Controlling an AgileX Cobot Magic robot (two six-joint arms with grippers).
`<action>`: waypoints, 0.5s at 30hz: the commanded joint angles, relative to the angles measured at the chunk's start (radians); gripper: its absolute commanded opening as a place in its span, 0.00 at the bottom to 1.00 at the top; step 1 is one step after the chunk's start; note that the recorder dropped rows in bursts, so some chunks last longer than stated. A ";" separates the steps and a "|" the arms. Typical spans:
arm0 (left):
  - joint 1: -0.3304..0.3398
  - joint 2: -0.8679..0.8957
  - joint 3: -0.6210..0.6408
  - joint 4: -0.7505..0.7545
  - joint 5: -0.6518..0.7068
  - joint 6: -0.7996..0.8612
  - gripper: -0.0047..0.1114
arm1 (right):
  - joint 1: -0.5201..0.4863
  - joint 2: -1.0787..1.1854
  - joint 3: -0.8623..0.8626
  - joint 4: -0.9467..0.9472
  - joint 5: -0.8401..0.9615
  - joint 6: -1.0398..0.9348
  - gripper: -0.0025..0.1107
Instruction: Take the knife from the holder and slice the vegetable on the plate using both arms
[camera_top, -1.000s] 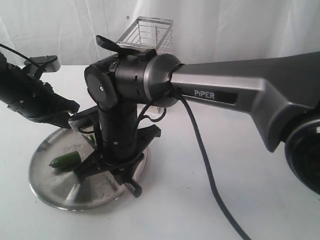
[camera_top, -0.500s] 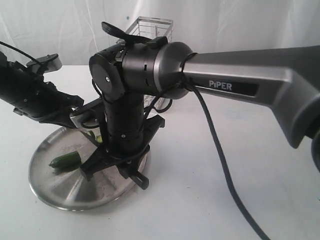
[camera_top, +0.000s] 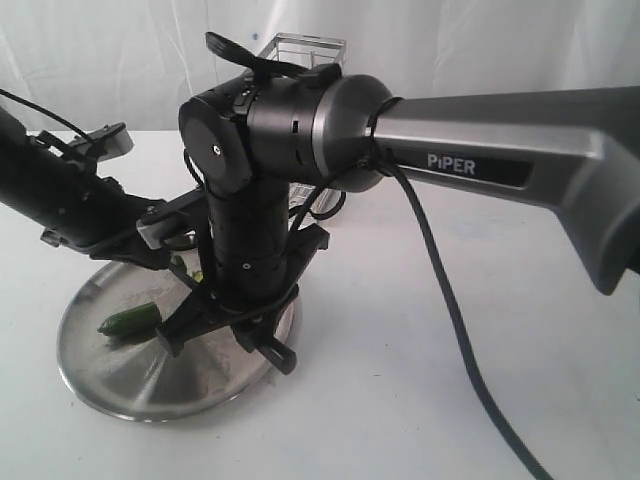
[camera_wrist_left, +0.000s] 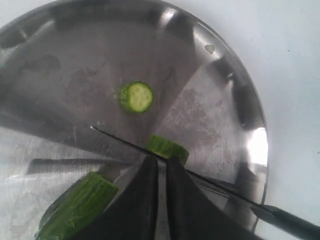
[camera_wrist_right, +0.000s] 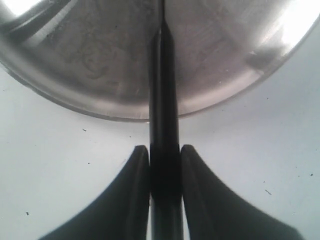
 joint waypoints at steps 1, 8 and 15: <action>0.000 0.019 -0.002 -0.070 -0.001 0.048 0.15 | -0.006 -0.016 0.005 0.002 0.000 -0.009 0.02; -0.001 0.071 -0.002 -0.140 -0.074 0.100 0.15 | -0.006 -0.024 0.005 0.004 0.004 -0.009 0.02; 0.001 0.046 -0.044 -0.168 -0.058 0.111 0.15 | -0.006 -0.044 0.005 0.004 0.008 -0.009 0.02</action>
